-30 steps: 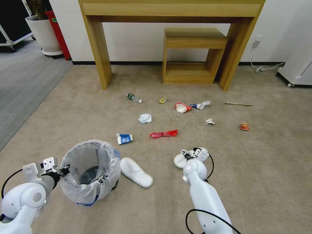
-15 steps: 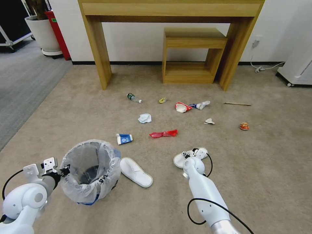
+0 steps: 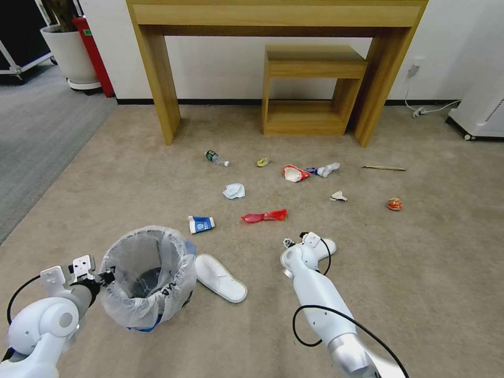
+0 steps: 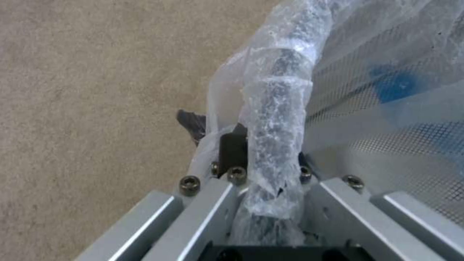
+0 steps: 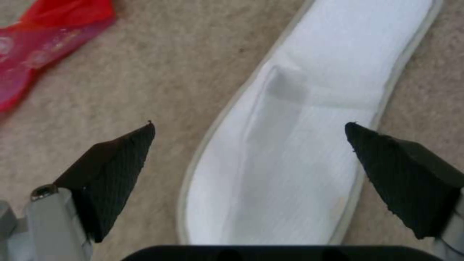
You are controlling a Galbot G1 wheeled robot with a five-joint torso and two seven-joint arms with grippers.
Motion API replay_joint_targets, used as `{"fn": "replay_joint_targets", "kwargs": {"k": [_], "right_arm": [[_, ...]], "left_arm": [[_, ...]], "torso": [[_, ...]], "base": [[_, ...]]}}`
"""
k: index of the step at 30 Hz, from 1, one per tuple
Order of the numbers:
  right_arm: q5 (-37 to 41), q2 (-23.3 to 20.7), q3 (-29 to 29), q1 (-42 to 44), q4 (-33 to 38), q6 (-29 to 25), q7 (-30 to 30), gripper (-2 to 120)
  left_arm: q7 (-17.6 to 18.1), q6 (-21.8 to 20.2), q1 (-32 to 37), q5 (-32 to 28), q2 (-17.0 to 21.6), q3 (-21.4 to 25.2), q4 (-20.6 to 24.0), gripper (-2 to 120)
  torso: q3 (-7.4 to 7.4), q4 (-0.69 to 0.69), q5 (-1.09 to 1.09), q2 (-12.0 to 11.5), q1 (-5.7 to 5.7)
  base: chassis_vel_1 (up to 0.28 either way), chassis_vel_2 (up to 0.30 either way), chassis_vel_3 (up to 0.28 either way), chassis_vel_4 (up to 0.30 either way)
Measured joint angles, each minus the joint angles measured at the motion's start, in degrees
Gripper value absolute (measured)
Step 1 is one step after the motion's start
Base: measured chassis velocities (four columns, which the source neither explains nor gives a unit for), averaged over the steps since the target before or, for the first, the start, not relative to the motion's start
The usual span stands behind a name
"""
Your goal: Pick up the trash bin and place the garbage on the floor into it.
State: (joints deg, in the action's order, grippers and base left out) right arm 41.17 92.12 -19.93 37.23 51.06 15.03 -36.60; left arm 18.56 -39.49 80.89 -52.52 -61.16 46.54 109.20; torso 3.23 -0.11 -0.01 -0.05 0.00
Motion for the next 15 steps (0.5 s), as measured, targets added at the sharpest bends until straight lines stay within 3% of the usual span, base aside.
{"fn": "replay_joint_targets", "kwargs": {"k": [7,11,13,15], "right_arm": [[-1.3,0.0,-0.8,-1.0,-3.8,-1.0,1.3,87],[-2.3,0.1,-1.0,-1.0,-5.5,-1.9,2.4,67],[-2.5,0.1,-1.0,-1.0,-5.7,-2.0,2.5,65],[-3.0,0.1,-1.0,-0.9,-6.2,-2.4,3.2,52]], "left_arm": [[-0.3,0.3,-0.3,0.2,0.0,-0.3,-0.2,1],[-0.6,0.6,-0.3,0.3,0.0,-0.5,-0.2,1],[-0.7,0.6,-0.3,0.4,0.0,-0.5,-0.2,1],[-1.0,0.9,-0.2,0.7,-0.2,-0.7,-0.2,1]], "torso": [[0.00,0.00,0.00,0.0,0.00],[0.00,0.00,0.01,0.0,0.00],[0.00,0.00,0.01,0.0,0.00],[0.00,0.00,0.01,0.0,0.00]], "base": [[0.000,0.000,0.000,0.000],[0.000,0.000,0.000,0.000],[0.000,0.000,0.000,0.000],[0.000,0.000,0.000,0.000]]}}
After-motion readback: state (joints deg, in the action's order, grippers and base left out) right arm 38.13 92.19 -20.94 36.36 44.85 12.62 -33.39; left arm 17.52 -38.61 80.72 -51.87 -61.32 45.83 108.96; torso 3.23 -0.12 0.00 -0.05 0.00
